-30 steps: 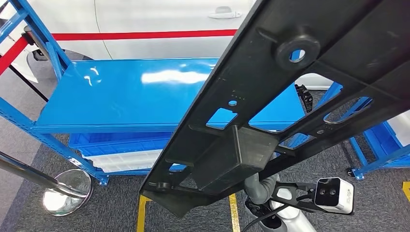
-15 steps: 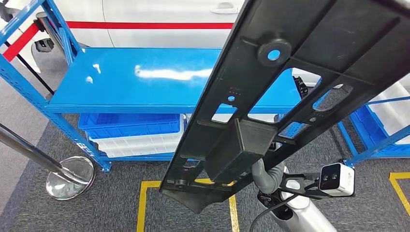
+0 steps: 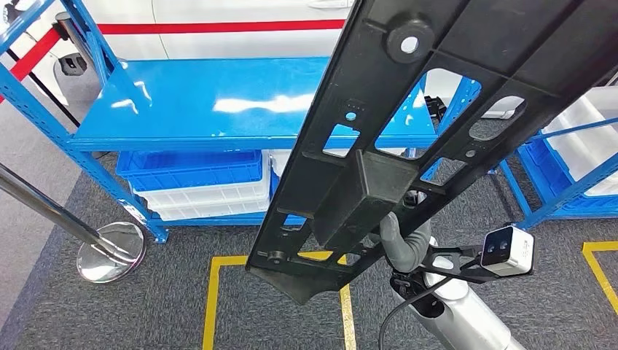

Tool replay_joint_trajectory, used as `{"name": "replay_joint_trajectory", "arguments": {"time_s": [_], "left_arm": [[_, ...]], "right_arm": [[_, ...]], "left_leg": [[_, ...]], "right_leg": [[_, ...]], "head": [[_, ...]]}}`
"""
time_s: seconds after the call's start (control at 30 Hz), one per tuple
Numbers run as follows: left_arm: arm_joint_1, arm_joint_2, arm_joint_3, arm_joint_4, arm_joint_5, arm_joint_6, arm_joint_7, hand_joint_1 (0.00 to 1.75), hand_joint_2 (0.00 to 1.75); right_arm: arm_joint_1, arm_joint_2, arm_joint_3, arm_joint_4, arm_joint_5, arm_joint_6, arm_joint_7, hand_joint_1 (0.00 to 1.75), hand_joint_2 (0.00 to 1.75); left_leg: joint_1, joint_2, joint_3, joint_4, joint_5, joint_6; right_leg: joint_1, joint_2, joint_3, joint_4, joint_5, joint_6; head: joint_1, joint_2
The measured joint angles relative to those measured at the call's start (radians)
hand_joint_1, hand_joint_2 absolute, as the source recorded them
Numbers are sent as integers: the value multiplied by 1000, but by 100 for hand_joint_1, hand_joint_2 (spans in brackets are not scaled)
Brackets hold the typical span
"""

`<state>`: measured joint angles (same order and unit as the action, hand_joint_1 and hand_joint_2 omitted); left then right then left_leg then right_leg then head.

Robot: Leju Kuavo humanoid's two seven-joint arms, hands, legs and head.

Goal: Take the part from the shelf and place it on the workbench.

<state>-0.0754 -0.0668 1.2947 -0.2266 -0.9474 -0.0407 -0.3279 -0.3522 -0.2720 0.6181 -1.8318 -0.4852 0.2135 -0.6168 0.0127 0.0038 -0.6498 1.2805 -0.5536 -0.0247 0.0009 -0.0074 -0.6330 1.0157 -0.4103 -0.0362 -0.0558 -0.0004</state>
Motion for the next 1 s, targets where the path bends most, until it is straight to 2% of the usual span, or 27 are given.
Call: {"name": "replay_joint_trajectory", "arguments": {"time_s": [0.03,0.07,0.1,0.13,0.17,0.2,0.23,0.27,0.3,0.33,0.37,0.4,0.43,0.47,0.5,0.53,0.57,0.63,0.67,0.73,0.77,0.8,0.83,0.9,0.93,0.97,1.0], "left_arm": [[0,0,0,0,-1,-1,0,0,175],[-2,1,0,0,-3,-1,0,0,175],[-3,2,0,-1,-5,-2,-1,0,175],[-4,2,0,-1,-7,-3,-1,0,175],[-5,3,0,-2,-9,-4,-2,0,175],[-5,3,-1,-2,-11,-5,-2,0,175],[-4,2,-1,-2,-13,-5,-2,0,175],[-5,0,-1,-2,-14,-6,-1,0,175],[-5,-1,0,-2,-13,-6,0,0,175],[-6,-2,0,-1,-12,-6,1,0,175],[-6,-3,0,-2,-10,-6,1,0,175],[-6,-4,0,-2,-10,-7,1,0,175],[-6,-5,0,-2,-11,-7,0,0,175],[-6,-6,0,-1,-12,-8,0,0,175],[-6,-7,0,-1,-14,-8,0,0,175],[-6,-8,0,-1,-15,-9,-1,0,175],[-5,-9,0,-1,-15,-10,-1,0,175],[-6,-11,0,-1,-15,-11,-2,0,175],[-5,-11,0,-1,-15,-11,-3,0,175],[-4,-11,0,-1,-16,-10,-4,0,175],[-3,-10,0,-1,-16,-8,-4,0,175],[-2,-10,0,-2,-16,-6,-3,0,175],[-1,-10,0,-2,-16,-4,-3,0,175],[-1,-10,0,-2,-15,0,-1,0,175],[-1,-10,0,-2,-15,1,0,0,175],[-1,-10,0,-2,-14,1,0,0,175],[0,-10,0,-2,-14,1,0,0,175]], "right_arm": [[-1,-1,1,0,0,-2,0,175,175],[-2,-2,2,0,0,-4,0,175,175],[-2,-3,2,0,0,-5,0,175,175],[-3,-4,3,0,-1,-7,-1,175,175],[-3,-5,4,0,0,-7,-1,175,175],[-3,-7,5,0,1,-4,-1,175,175],[-3,-10,7,0,3,2,-2,175,175],[-4,-14,8,2,5,12,-2,175,175],[-7,-18,9,4,6,26,-2,175,175],[-10,-21,10,8,6,40,-2,175,175],[-15,-22,12,12,3,55,-2,175,175],[-21,-22,14,17,-1,68,-1,175,175],[-27,-22,16,21,-5,77,-1,175,175],[-34,-22,19,25,-8,84,0,175,175],[-40,-21,22,28,-11,88,1,175,175],[-46,-20,25,30,-13,90,2,175,175],[-53,-19,26,32,-14,93,3,175,175],[-63,-17,28,35,-17,97,3,175,175],[-67,-16,30,36,-17,98,3,175,175],[-72,-14,32,40,-19,101,3,175,175],[-75,-13,33,43,-19,102,3,175,175],[-76,-12,35,45,-19,103,3,175,175],[-78,-10,36,46,-19,105,3,175,175],[-78,-7,39,48,-16,109,3,175,175],[-76,-6,41,48,-14,111,3,175,175],[-74,-5,43,48,-10,113,3,175,175],[-72,-4,45,48,-7,113,3,175,175]], "left_leg": [[-2,0,46,-55,27,7],[-6,0,102,-133,36,17],[-9,0,152,-207,32,23],[-13,0,186,-261,24,29],[-17,0,202,-293,16,33],[-18,0,201,-303,21,35],[-17,2,194,-305,33,40],[-16,3,186,-309,45,46],[-13,5,176,-313,59,52],[-11,7,163,-314,73,57],[-11,7,148,-313,86,59],[-11,7,131,-311,98,59],[-11,7,114,-308,110,58],[-10,7,96,-303,119,55],[-9,7,80,-298,127,53],[-8,7,65,-291,134,50],[-7,6,51,-284,140,45],[-7,5,32,-273,151,34],[-7,5,27,-272,159,28],[-5,3,20,-275,172,15],[-4,3,13,-271,165,10],[-3,2,1,-249,141,5],[-2,1,-14,-209,102,1],[0,1,-53,-79,16,-6],[0,1,-66,-20,-5,-8],[0,1,-67,12,-5,-10],[0,1,-49,7,12,-10]], "right_leg": [[2,0,-11,2,10,1],[5,0,-20,3,18,3],[6,0,-26,4,27,6],[6,-1,-28,4,35,10],[4,-3,-29,2,44,16],[2,-4,-29,-2,54,22],[0,-3,-31,-3,57,29],[-1,-1,-37,4,44,34],[-2,1,-47,27,10,40],[-4,3,-60,73,-41,45],[-7,3,-76,135,-96,50],[-10,4,-90,202,-136,55],[-13,3,-96,257,-152,59],[-16,3,-89,283,-143,62],[-19,3,-65,273,-119,64],[-21,3,-23,228,-91,65],[-22,4,28,159,-80,64],[-18,7,109,32,-90,56],[-15,9,125,1,-100,52],[-13,7,119,-10,-90,39],[-15,5,112,-15,-82,31],[-17,3,103,-19,-72,22],[-19,1,93,-23,-62,15],[-16,0,73,-23,-46,9],[-14,-1,63,-22,-39,9],[-13,-1,55,-22,-32,10],[-13,-2,48,-21,-26,12]], "head": [[0,0],[0,0],[0,0],[0,0],[0,0],[0,0],[0,0],[0,0],[0,0],[0,0],[0,0],[0,0],[0,0],[0,0],[0,0],[0,0],[0,0],[0,0],[0,0],[0,0],[0,0],[0,0],[0,0],[0,0],[0,0],[0,0],[0,0]]}}
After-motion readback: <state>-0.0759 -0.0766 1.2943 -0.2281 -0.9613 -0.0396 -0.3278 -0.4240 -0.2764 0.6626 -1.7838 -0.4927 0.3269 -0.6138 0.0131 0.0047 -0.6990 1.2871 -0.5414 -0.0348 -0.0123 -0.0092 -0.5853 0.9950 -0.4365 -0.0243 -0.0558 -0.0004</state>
